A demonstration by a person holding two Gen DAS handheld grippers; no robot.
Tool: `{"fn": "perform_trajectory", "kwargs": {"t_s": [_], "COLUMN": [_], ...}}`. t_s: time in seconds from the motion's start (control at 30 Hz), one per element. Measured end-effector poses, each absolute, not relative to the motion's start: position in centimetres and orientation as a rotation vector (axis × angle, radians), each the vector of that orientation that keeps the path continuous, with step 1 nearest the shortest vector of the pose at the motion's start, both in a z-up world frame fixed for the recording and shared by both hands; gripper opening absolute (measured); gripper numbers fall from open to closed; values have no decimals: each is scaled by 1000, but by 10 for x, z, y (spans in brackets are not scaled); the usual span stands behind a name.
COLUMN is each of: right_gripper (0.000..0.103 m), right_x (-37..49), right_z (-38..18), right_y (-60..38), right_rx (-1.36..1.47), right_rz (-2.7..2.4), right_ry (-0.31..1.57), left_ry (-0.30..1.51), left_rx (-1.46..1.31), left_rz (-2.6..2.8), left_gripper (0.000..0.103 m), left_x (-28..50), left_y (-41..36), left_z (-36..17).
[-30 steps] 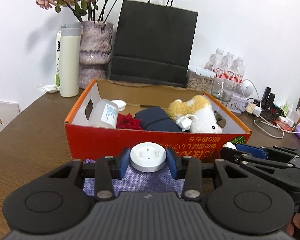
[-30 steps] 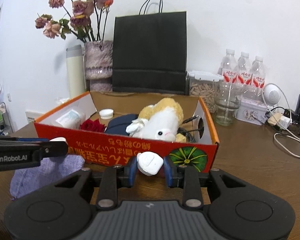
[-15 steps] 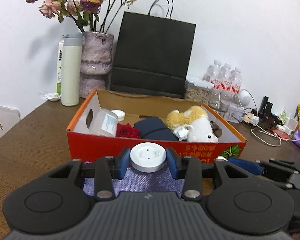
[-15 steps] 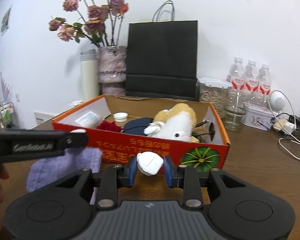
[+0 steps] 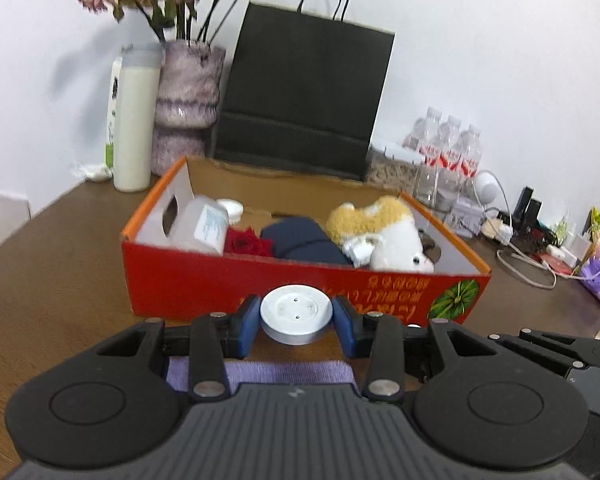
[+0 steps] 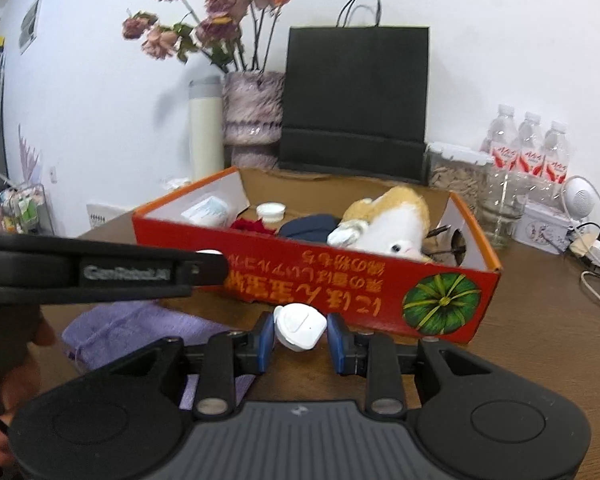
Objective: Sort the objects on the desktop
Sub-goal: 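Carry both white caps into the box and open both grippers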
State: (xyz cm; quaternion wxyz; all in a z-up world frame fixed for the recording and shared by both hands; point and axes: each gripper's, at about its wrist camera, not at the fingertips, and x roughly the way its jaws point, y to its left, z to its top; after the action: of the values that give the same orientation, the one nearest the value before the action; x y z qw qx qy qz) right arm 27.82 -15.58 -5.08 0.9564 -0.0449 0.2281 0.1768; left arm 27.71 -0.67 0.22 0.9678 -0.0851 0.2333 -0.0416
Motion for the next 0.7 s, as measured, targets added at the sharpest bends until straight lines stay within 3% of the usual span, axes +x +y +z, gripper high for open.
{"fn": "perform_trajectory", "kwargs": {"t_s": [0.37,0.7], "right_gripper": [27,27], "right_x": [322,389], "right_z": [-5,-25], "right_y": [-164,-167], "right_rx": [16,9], "right_rz": [298,286], "right_ry": [335,364], "left_ry": [326,327], "left_rx": [-149,-111], "left_rz": [-60,-11], "left_gripper": [40,41], "left_x": [306,364], "left_y": [-10,-12], "left_z": [47,36]}}
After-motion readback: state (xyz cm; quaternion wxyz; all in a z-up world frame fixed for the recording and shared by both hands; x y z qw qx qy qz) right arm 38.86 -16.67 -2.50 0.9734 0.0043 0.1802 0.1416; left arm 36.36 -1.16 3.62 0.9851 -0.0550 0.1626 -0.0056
